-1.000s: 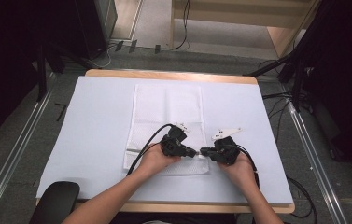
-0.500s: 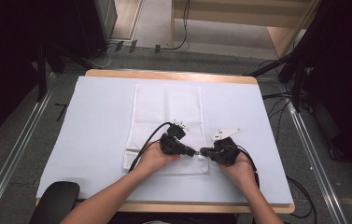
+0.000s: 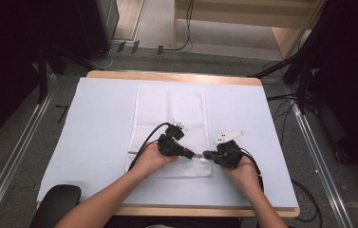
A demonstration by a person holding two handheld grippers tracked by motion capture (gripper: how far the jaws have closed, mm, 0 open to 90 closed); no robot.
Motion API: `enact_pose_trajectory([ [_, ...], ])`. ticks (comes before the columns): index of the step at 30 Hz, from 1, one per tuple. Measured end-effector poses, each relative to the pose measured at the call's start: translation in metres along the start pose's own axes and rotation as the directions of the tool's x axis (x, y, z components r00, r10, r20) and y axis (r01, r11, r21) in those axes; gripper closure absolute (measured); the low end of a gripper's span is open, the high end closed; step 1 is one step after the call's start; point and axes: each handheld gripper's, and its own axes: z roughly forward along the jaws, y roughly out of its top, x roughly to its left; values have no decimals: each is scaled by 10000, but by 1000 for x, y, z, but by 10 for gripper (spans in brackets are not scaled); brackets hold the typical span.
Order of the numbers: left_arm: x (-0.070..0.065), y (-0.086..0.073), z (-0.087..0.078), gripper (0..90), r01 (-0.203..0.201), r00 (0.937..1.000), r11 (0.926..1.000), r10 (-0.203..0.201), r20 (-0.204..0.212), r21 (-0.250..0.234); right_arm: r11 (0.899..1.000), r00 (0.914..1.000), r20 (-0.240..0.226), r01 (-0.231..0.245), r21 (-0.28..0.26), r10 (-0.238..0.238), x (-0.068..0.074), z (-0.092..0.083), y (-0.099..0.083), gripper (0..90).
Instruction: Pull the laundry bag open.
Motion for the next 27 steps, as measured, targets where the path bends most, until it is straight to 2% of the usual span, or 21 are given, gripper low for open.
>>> enact_pose_trajectory([
  [3,4,-3,-6,882,130,9999,9999,-130,114,47,10000,10000,-45,10,-4,-10,-1,0,0,900],
  [5,5,-4,-9,882,125,9999,9999,-125,117,-4,9999,9998,-73,-164,8,164,-1,0,0,900],
  [8,5,-5,-13,882,123,9998,9999,-123,141,-28,10000,9999,-73,-95,-16,95,-1,0,0,900],
  [16,8,-8,-22,882,40,10000,9999,-40,-20,164,9999,9999,-93,-119,-33,119,-1,0,-1,900],
  [22,10,-10,-29,882,137,9999,9999,-138,32,48,9999,9999,-99,-127,-28,127,-1,0,-1,900],
  [25,8,-11,-30,882,-39,10000,9998,40,-56,169,9999,9999,-100,-125,-4,125,-1,0,-1,900],
  [27,9,-12,-33,882,-22,10000,9999,23,-60,157,9999,9999,-92,-130,-5,130,-1,0,-1,900],
])
